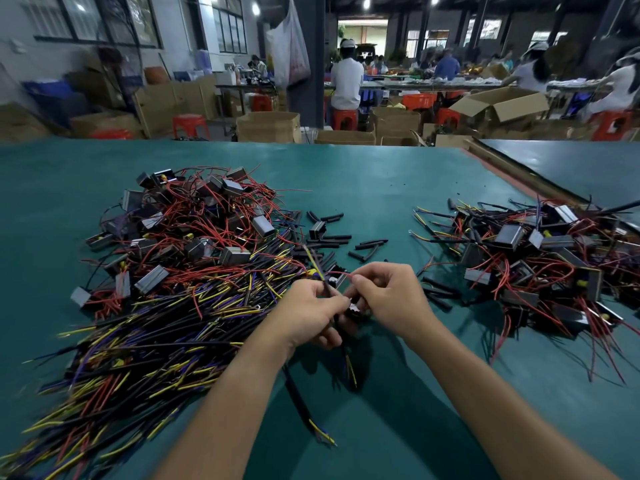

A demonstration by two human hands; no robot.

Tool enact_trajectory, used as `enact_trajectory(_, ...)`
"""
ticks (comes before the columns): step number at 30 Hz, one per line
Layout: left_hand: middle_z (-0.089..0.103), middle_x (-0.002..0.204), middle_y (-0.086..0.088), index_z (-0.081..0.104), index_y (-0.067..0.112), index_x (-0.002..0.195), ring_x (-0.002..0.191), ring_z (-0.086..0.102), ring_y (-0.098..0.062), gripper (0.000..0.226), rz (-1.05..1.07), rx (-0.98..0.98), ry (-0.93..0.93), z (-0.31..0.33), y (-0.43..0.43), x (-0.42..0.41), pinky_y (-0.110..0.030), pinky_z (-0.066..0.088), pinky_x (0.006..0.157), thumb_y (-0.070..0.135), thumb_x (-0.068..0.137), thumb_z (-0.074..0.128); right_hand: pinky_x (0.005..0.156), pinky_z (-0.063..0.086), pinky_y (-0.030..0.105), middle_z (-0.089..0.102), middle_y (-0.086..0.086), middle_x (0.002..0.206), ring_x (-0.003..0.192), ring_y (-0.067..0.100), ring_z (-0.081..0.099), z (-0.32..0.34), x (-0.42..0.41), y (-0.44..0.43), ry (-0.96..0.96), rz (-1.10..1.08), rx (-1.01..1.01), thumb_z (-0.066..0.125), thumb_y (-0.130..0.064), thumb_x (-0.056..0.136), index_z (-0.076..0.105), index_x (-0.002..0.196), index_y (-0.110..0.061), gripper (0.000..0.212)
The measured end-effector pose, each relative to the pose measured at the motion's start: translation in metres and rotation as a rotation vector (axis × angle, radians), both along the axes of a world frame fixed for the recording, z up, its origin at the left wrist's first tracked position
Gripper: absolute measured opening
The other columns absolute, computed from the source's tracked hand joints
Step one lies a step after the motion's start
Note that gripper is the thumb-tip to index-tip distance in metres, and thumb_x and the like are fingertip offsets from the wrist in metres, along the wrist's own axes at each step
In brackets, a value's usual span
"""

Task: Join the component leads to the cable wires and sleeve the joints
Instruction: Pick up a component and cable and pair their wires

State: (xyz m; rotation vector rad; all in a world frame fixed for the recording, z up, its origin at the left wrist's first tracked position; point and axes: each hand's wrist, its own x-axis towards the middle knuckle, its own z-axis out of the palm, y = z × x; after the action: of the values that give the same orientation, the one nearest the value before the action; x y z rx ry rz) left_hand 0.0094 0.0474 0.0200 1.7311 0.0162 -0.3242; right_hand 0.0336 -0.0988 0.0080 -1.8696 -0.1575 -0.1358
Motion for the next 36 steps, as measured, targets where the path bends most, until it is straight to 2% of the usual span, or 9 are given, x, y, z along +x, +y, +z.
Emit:
enact_trajectory(5, 0.073, 0.068, -0.013, 0.043, 0.012, 0.096, 0.039, 0.050, -0.020, 0.007, 0.170, 0.038, 0.005, -0.004, 0.004, 0.007, -0.021, 0.039, 0.040, 0.008, 0.093, 0.048, 0.044, 0.046, 0.023, 0.072, 0.003, 0.064, 0.042, 0.012, 0.054, 0.011, 0.001, -0.007, 0.013, -0.144, 0.241, 0.050, -0.010, 0.101, 0.060, 0.088, -0.008, 0.016)
enact_trajectory(12, 0.073, 0.069, -0.008, 0.053, 0.012, 0.097, 0.038, 0.050, -0.015, 0.015, 0.243, -0.232, 0.025, -0.002, 0.002, 0.009, -0.020, 0.046, 0.043, 0.027, 0.098, 0.053, 0.040, 0.043, 0.022, 0.064, 0.009, 0.054, 0.038, 0.018, 0.050, 0.024, -0.006, -0.006, 0.141, 0.008, 0.332, 0.042, -0.003, 0.102, 0.053, 0.083, -0.007, 0.022)
enact_trajectory(20, 0.064, 0.055, -0.002, 0.061, 0.011, 0.085, 0.035, 0.042, -0.009, 0.012, 0.384, -0.278, -0.124, -0.008, 0.004, 0.013, -0.018, 0.038, 0.040, 0.019, 0.093, 0.063, 0.051, 0.048, 0.032, 0.065, 0.004, 0.053, 0.044, 0.017, 0.053, 0.020, -0.014, -0.004, 0.078, 0.205, -0.206, 0.054, -0.017, 0.097, 0.059, 0.072, -0.009, 0.027)
enact_trajectory(22, 0.065, 0.056, -0.003, 0.059, 0.013, 0.082, 0.035, 0.044, -0.009, 0.015, 0.368, -0.285, -0.106, -0.009, 0.003, 0.013, -0.018, 0.041, 0.040, 0.021, 0.094, 0.062, 0.049, 0.048, 0.033, 0.063, 0.004, 0.049, 0.040, 0.015, 0.052, 0.021, -0.010, -0.008, -0.007, 0.090, -0.190, 0.053, -0.016, 0.097, 0.060, 0.071, -0.013, 0.028)
enact_trajectory(25, 0.068, 0.061, -0.004, 0.053, 0.014, 0.087, 0.038, 0.048, -0.011, 0.011, 0.376, -0.274, -0.085, -0.008, 0.006, 0.015, -0.020, 0.045, 0.042, 0.020, 0.095, 0.059, 0.043, 0.046, 0.028, 0.063, 0.003, 0.049, 0.039, 0.013, 0.053, 0.030, 0.003, -0.028, -0.124, -0.306, 0.176, 0.043, -0.012, 0.100, 0.057, 0.080, -0.015, 0.025)
enact_trajectory(28, 0.070, 0.064, -0.005, 0.049, 0.013, 0.095, 0.040, 0.051, -0.012, 0.006, 0.439, -0.236, -0.105, -0.009, 0.009, 0.016, -0.024, 0.044, 0.043, 0.010, 0.094, 0.053, 0.057, 0.050, 0.036, 0.071, 0.009, 0.072, 0.054, 0.019, 0.060, 0.035, 0.017, -0.056, -0.072, -0.527, 0.369, 0.039, -0.018, 0.098, 0.050, 0.101, -0.017, 0.011)
enact_trajectory(32, 0.073, 0.072, 0.004, 0.028, 0.009, 0.145, 0.044, 0.057, -0.010, 0.054, 0.449, 0.085, -0.237, -0.013, 0.010, 0.016, -0.024, 0.044, 0.044, 0.004, 0.094, 0.045, 0.095, 0.043, 0.043, 0.054, 0.012, 0.125, 0.099, 0.029, 0.053, 0.027, 0.017, -0.060, 0.053, -0.625, -0.037, 0.050, -0.023, 0.088, 0.021, 0.145, -0.015, 0.065)
enact_trajectory(34, 0.074, 0.077, 0.006, 0.012, 0.011, 0.153, 0.045, 0.057, -0.011, 0.066, 0.443, 0.155, -0.304, -0.015, 0.010, 0.015, -0.027, 0.046, 0.047, 0.010, 0.098, 0.048, 0.092, 0.035, 0.034, 0.030, 0.013, 0.147, 0.095, 0.024, 0.042, 0.025, 0.013, -0.052, 0.029, -0.601, -0.197, 0.055, -0.025, 0.087, 0.019, 0.149, -0.016, 0.072)
enact_trajectory(36, 0.074, 0.077, 0.006, 0.023, 0.013, 0.149, 0.047, 0.056, -0.015, 0.060, 0.470, 0.182, -0.362, -0.014, 0.012, 0.014, -0.032, 0.050, 0.051, 0.015, 0.098, 0.053, 0.088, 0.036, 0.031, 0.031, 0.010, 0.146, 0.089, 0.023, 0.049, 0.023, 0.012, -0.048, -0.032, -0.537, -0.270, 0.056, -0.023, 0.086, 0.033, 0.143, -0.017, 0.062)
